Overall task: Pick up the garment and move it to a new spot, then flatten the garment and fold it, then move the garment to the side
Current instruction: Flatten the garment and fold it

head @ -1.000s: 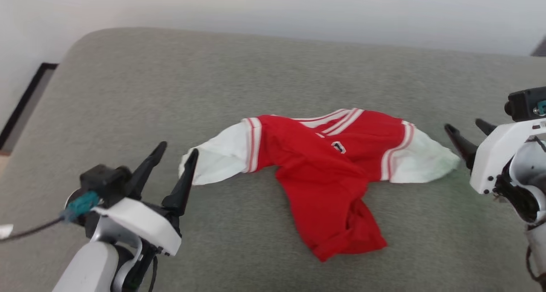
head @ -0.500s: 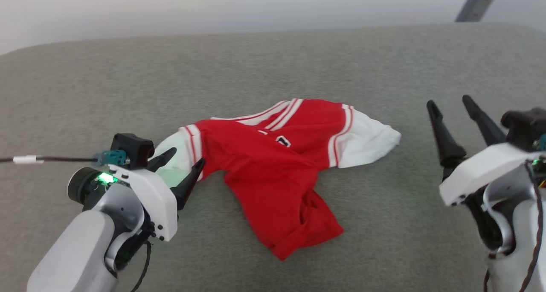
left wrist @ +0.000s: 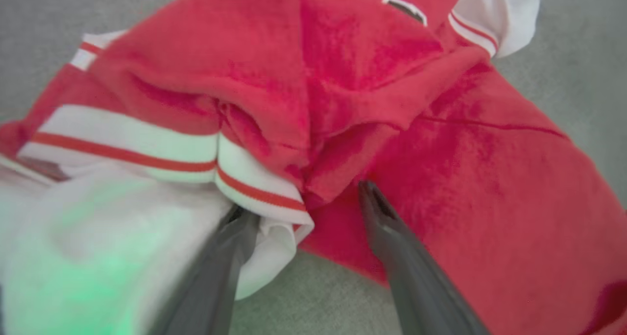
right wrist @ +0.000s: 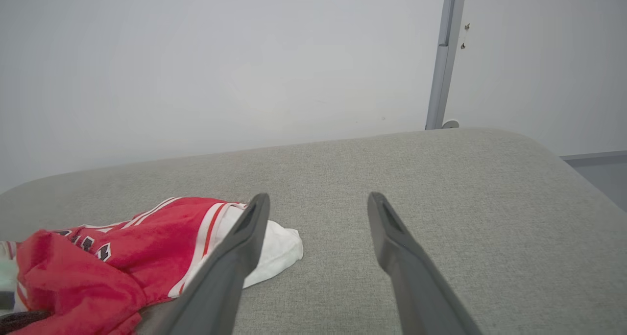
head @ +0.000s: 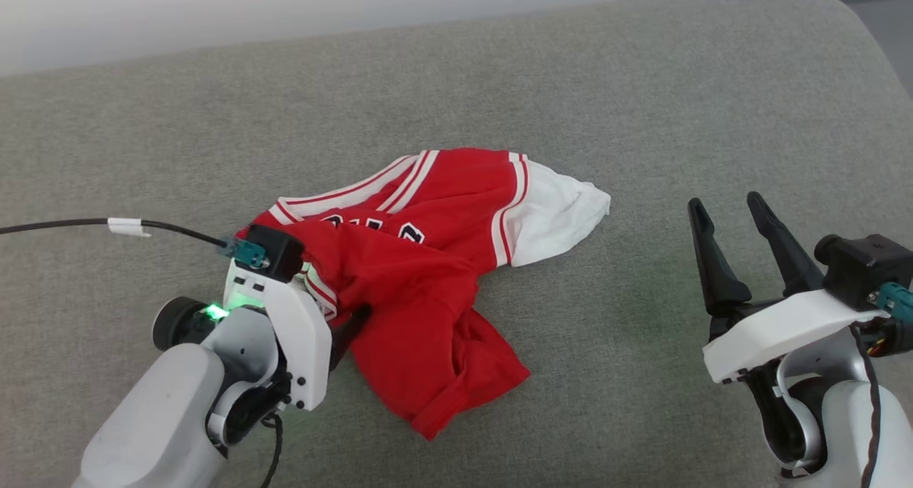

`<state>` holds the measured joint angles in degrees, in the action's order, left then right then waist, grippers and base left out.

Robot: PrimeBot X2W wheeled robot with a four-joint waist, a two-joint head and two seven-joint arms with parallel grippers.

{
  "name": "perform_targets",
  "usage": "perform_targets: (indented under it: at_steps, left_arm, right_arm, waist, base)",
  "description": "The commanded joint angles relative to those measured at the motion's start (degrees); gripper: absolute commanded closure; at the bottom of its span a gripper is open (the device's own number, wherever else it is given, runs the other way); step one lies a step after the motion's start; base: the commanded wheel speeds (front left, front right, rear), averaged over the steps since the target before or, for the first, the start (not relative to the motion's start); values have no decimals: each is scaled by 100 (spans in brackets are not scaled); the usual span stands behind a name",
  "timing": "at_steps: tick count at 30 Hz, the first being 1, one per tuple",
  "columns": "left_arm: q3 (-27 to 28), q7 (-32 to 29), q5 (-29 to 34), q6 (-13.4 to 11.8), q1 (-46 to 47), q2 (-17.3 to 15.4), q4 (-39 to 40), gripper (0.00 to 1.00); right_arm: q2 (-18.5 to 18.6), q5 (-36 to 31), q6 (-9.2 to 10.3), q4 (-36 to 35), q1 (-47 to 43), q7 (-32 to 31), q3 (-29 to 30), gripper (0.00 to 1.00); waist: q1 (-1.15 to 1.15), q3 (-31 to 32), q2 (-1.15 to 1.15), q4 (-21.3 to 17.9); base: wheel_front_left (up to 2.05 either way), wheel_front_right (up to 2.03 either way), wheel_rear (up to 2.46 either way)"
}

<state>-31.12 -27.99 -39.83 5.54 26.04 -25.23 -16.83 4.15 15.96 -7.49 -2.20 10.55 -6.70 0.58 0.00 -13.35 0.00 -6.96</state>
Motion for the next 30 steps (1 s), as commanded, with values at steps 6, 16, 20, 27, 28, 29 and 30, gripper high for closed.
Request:
perform_targets:
  at_steps: [6, 16, 20, 27, 28, 29, 30]
  left_arm:
    - [-185, -239, -1, -65, 86, 125, -282, 4]
    - [-380, -365, 27, 9, -79, -42, -371, 100]
    - [-344, -479, -80, -95, -337, -220, 37, 100]
    - [-313, -624, -161, -356, -916, -494, 806, 100]
    - [-304, -608, -170, -366, -963, -520, 879, 84]
    - [-283, -546, -146, -391, -977, -530, 939, 55]
    - [-247, -488, -161, -406, -992, -526, 994, 7]
  right_arm:
    - [-77, 11, 0, -64, -28, 46, -47, 0]
    - [-96, -40, 0, -21, -101, 7, -31, 0]
    - [-66, -77, 0, -83, -173, -85, 11, 0]
    - [36, -109, 0, -253, -295, -189, 34, 0]
    - [33, -111, 0, -264, -290, -184, 31, 0]
    - [33, -111, 0, -276, -293, -167, 43, 0]
    - [50, -131, 0, -295, -290, -121, 17, 0]
  waist:
    - [0, -76, 0, -86]
    - [0, 105, 0, 0]
    - [0, 216, 0, 66]
    - [0, 319, 0, 190]
    - [0, 323, 0, 201]
    - [0, 328, 0, 223]
    - [0, 334, 0, 240]
  base:
    - [0, 0, 0]
    - [0, 0, 0]
    - [0, 0, 0]
    - [0, 0, 0]
    - [0, 0, 0]
    - [0, 0, 0]
    - [0, 0, 0]
